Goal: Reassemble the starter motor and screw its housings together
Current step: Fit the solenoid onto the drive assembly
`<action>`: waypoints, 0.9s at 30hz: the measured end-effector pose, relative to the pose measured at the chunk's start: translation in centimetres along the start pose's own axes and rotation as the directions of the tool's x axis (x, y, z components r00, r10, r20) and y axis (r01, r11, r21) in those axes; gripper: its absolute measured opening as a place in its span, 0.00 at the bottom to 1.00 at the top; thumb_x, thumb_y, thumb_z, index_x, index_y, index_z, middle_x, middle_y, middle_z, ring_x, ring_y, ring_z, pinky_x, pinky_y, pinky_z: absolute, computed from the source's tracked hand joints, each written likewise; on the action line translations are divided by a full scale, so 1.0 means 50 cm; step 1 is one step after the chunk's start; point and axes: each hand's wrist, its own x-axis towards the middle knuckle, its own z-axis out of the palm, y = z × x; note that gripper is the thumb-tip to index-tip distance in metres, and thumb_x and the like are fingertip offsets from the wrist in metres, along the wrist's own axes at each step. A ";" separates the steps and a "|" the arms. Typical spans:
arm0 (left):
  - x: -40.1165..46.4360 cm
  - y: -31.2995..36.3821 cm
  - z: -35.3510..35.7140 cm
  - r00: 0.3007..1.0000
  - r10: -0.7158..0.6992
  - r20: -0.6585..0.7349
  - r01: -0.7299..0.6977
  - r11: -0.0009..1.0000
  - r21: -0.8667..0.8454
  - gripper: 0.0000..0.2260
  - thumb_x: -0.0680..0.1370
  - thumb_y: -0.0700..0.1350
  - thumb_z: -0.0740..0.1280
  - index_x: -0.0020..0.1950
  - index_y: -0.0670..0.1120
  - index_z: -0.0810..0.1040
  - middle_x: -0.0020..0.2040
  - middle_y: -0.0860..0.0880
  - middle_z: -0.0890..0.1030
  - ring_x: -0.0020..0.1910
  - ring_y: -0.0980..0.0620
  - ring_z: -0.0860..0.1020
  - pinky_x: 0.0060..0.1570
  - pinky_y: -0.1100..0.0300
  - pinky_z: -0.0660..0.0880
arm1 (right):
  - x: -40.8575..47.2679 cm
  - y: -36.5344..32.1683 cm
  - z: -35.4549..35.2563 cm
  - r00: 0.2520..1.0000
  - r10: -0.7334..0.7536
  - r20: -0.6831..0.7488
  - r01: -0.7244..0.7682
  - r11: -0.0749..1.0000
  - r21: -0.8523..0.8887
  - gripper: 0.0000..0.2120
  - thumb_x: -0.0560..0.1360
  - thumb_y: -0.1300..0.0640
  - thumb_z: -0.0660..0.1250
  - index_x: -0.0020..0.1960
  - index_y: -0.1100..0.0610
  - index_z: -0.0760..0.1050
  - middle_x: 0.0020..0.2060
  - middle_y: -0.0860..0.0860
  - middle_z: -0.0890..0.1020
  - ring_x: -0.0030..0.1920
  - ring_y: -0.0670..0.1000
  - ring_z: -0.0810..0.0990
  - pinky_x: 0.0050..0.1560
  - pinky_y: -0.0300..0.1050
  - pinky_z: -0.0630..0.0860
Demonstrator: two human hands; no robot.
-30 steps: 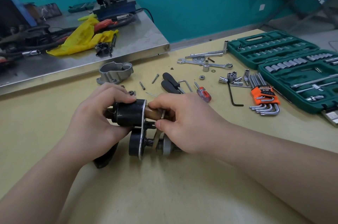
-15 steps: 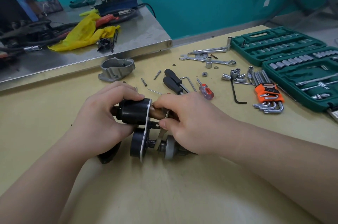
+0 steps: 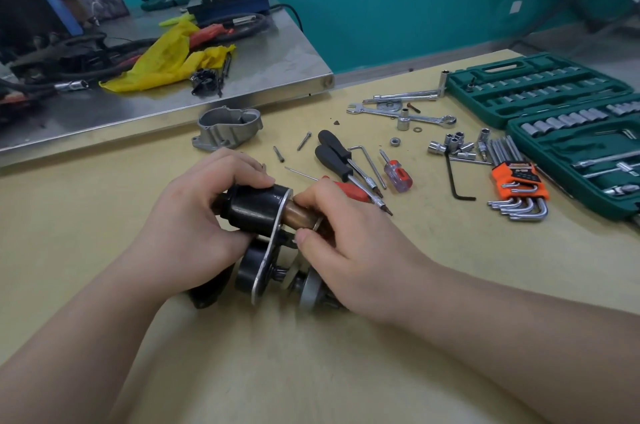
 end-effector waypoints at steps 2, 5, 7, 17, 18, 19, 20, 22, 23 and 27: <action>0.000 0.000 0.000 1.000 0.001 -0.003 -0.001 1.000 0.009 0.33 0.60 0.34 0.73 0.56 0.65 0.78 0.58 0.58 0.81 0.62 0.52 0.81 0.53 0.60 0.78 | 0.004 -0.007 0.006 1.000 -0.017 -0.016 0.014 0.987 -0.160 0.05 0.85 0.46 0.58 0.56 0.47 0.68 0.42 0.43 0.76 0.42 0.46 0.75 0.38 0.46 0.71; -0.003 0.003 0.004 1.000 0.010 0.001 -0.010 1.000 0.015 0.32 0.60 0.34 0.73 0.58 0.61 0.79 0.59 0.59 0.80 0.61 0.53 0.81 0.52 0.59 0.78 | 0.012 -0.014 -0.003 1.000 0.005 0.004 -0.003 0.931 -0.365 0.12 0.86 0.43 0.53 0.54 0.49 0.69 0.46 0.46 0.78 0.48 0.53 0.77 0.45 0.54 0.77; -0.004 0.003 0.007 1.000 0.014 0.009 -0.014 1.000 0.011 0.31 0.60 0.33 0.73 0.58 0.59 0.80 0.59 0.59 0.80 0.61 0.52 0.81 0.51 0.57 0.78 | 0.015 -0.011 -0.011 0.998 0.057 0.032 -0.044 0.944 -0.328 0.12 0.87 0.43 0.55 0.54 0.49 0.71 0.46 0.45 0.78 0.49 0.53 0.78 0.48 0.54 0.77; -0.003 -0.001 0.008 1.000 0.008 0.001 -0.008 1.000 -0.018 0.29 0.61 0.34 0.72 0.58 0.57 0.80 0.58 0.58 0.79 0.61 0.52 0.80 0.51 0.53 0.79 | 0.015 -0.003 -0.003 0.994 0.113 -0.008 -0.112 0.989 0.098 0.06 0.83 0.45 0.65 0.53 0.46 0.77 0.40 0.46 0.82 0.40 0.43 0.78 0.44 0.46 0.73; -0.004 -0.002 0.009 1.000 0.008 0.001 -0.008 1.000 -0.018 0.29 0.61 0.34 0.72 0.58 0.57 0.80 0.58 0.58 0.79 0.61 0.52 0.80 0.51 0.53 0.79 | 0.015 0.000 -0.003 0.991 0.135 0.008 -0.134 0.973 0.188 0.05 0.83 0.47 0.66 0.54 0.47 0.79 0.41 0.46 0.83 0.41 0.43 0.79 0.46 0.47 0.75; -0.004 -0.003 0.009 1.000 0.007 0.000 -0.007 1.000 -0.014 0.29 0.61 0.34 0.72 0.58 0.57 0.80 0.59 0.58 0.79 0.61 0.51 0.80 0.51 0.52 0.79 | 0.015 0.002 -0.002 0.988 0.153 0.019 -0.152 0.951 0.270 0.05 0.83 0.49 0.67 0.56 0.47 0.80 0.43 0.46 0.85 0.43 0.45 0.81 0.49 0.51 0.79; -0.004 -0.004 0.009 1.000 0.007 0.001 -0.007 1.000 -0.010 0.29 0.61 0.34 0.72 0.58 0.57 0.80 0.59 0.58 0.79 0.62 0.51 0.80 0.51 0.52 0.79 | 0.015 0.005 0.000 0.985 0.173 0.025 -0.171 0.924 0.343 0.05 0.83 0.50 0.68 0.58 0.47 0.80 0.45 0.46 0.86 0.46 0.47 0.84 0.53 0.55 0.81; -0.004 -0.005 0.009 1.000 0.007 0.002 -0.007 1.000 -0.005 0.30 0.61 0.34 0.72 0.58 0.57 0.80 0.59 0.58 0.80 0.62 0.51 0.80 0.51 0.52 0.79 | 0.014 0.007 0.008 0.974 0.227 0.020 -0.212 0.873 0.440 0.10 0.81 0.49 0.71 0.61 0.43 0.76 0.48 0.45 0.87 0.49 0.48 0.86 0.56 0.58 0.83; -0.004 -0.005 0.009 1.000 0.005 0.002 -0.005 1.000 -0.006 0.30 0.61 0.34 0.72 0.58 0.57 0.80 0.59 0.58 0.80 0.62 0.50 0.80 0.51 0.52 0.79 | 0.014 0.007 0.010 0.970 0.244 0.004 -0.219 0.864 0.454 0.11 0.79 0.48 0.73 0.60 0.42 0.75 0.47 0.44 0.88 0.48 0.48 0.86 0.55 0.59 0.84; -0.005 -0.004 0.009 1.000 -0.005 -0.013 0.005 1.000 -0.025 0.31 0.60 0.33 0.71 0.58 0.58 0.80 0.58 0.57 0.80 0.62 0.50 0.80 0.50 0.54 0.79 | 0.017 0.008 0.012 0.974 0.197 -0.115 -0.138 0.909 0.394 0.08 0.75 0.48 0.74 0.53 0.45 0.79 0.45 0.44 0.88 0.44 0.50 0.87 0.52 0.60 0.85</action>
